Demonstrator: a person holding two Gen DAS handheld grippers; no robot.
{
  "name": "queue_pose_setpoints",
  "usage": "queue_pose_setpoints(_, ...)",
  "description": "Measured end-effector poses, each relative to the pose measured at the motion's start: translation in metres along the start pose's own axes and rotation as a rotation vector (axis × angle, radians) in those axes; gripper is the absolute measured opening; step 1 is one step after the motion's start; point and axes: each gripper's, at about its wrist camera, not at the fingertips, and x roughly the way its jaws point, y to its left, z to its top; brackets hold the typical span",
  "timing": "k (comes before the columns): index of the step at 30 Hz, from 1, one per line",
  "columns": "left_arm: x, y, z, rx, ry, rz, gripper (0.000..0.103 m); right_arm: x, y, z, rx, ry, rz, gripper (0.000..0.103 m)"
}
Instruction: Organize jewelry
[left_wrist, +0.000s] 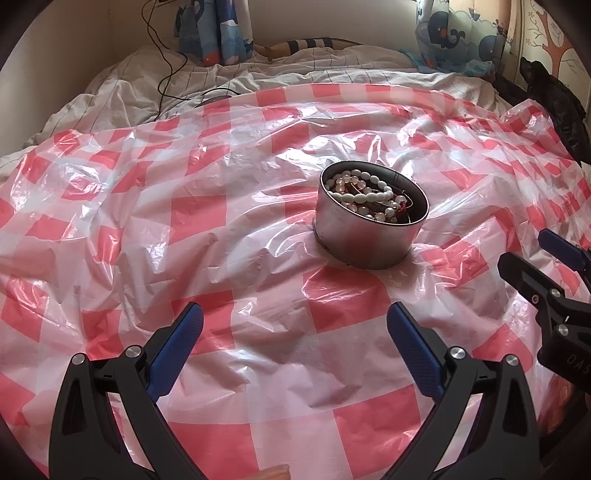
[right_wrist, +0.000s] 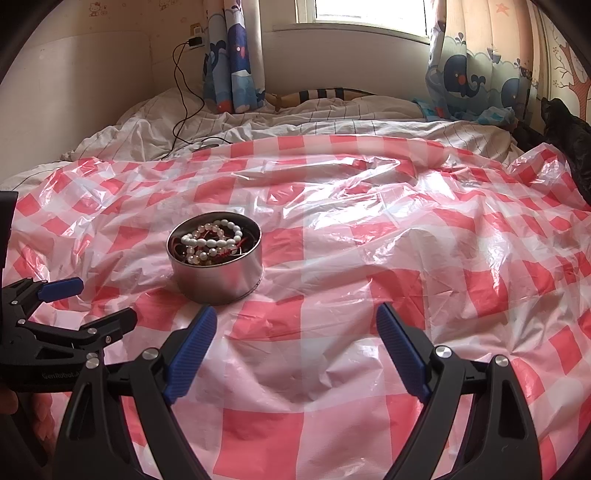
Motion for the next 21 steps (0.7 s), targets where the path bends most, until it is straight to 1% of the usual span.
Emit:
queue_pose_setpoints(5, 0.002, -0.001, 0.0, 0.003, 0.016, -0.005, 0.096, 0.0, 0.0, 0.0, 0.0, 0.0, 0.0, 0.085)
queue_pose_setpoints(8, 0.009, -0.006, 0.001, 0.019, 0.065, 0.021, 0.096, 0.0, 0.0, 0.0, 0.0, 0.002, -0.002, 0.085)
queue_pose_setpoints(10, 0.012, -0.008, -0.001, 0.025, 0.075, 0.027, 0.096, -0.001, -0.002, 0.0, 0.0, 0.002, -0.004, 0.085)
queue_pose_setpoints(12, 0.007, -0.007, -0.004, 0.012, 0.054, 0.014, 0.096, 0.0, -0.003, 0.001, 0.002, 0.001, -0.006, 0.085)
queue_pose_setpoints(13, 0.002, -0.005, -0.004, 0.003, 0.025, 0.004, 0.096, -0.001, -0.004, 0.001, 0.004, 0.0, -0.006, 0.085)
queue_pose_setpoints(16, -0.003, -0.002, -0.003, 0.0, 0.004, -0.024, 0.096, -0.001, -0.006, 0.002, 0.011, -0.001, -0.009, 0.085)
queue_pose_setpoints(18, -0.002, -0.002, -0.001, 0.0, 0.004, -0.036, 0.096, -0.001, -0.006, 0.002, 0.012, 0.002, -0.009, 0.085)
queue_pose_setpoints(21, 0.002, -0.001, 0.0, -0.015, 0.034, -0.084, 0.096, 0.0, -0.004, 0.002, 0.006, 0.001, -0.009, 0.085)
